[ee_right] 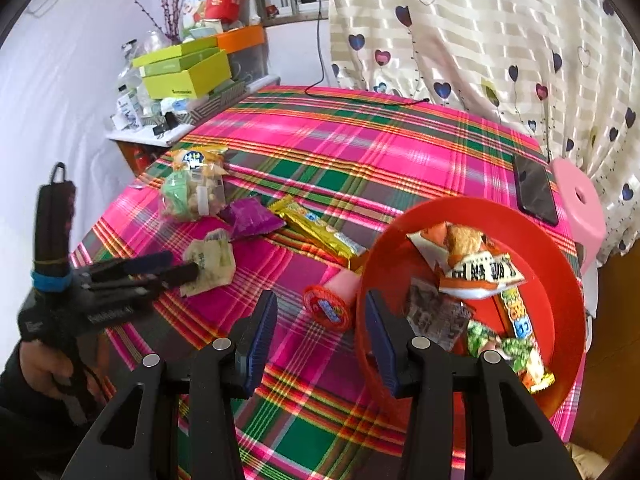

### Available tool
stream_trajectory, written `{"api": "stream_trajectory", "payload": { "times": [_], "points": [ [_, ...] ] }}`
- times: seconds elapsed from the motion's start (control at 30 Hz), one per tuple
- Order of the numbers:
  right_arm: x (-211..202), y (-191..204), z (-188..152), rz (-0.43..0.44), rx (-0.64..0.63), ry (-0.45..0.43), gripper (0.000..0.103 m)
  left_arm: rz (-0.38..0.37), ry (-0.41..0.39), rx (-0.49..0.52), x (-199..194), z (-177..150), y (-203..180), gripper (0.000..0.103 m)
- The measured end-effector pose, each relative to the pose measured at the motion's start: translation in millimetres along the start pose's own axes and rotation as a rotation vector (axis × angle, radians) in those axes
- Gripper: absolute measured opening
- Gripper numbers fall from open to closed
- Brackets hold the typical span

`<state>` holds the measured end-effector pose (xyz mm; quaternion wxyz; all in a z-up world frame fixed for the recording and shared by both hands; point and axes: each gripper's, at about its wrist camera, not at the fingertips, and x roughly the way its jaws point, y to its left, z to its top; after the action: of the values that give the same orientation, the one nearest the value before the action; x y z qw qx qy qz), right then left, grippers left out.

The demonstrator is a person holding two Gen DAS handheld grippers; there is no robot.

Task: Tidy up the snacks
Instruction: 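Lift the white-green packet with the left gripper while the right gripper reaches to the gold bar, then grasp the gold snack bar with the right gripper while the left gripper holds the white-green packet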

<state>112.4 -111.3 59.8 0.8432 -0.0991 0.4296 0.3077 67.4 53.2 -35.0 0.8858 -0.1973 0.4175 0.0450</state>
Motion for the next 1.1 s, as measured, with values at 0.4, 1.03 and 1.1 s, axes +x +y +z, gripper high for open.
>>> {"api": "stream_trajectory", "payload": {
  "times": [0.4,1.03,1.1],
  "points": [
    [8.5,3.6,3.4,0.020,-0.015,0.012,0.044,0.146,-0.028,-0.005,-2.0,1.0,19.2,0.069],
    [58.5,12.2,48.1,0.018,-0.214,0.148,0.044,0.129,-0.070,0.188,0.7,14.4,9.4,0.069],
    [66.5,12.8,49.9,0.018,-0.224,0.172,0.044,0.113,-0.044,0.213,6.6,16.3,8.4,0.069]
  ]
}}
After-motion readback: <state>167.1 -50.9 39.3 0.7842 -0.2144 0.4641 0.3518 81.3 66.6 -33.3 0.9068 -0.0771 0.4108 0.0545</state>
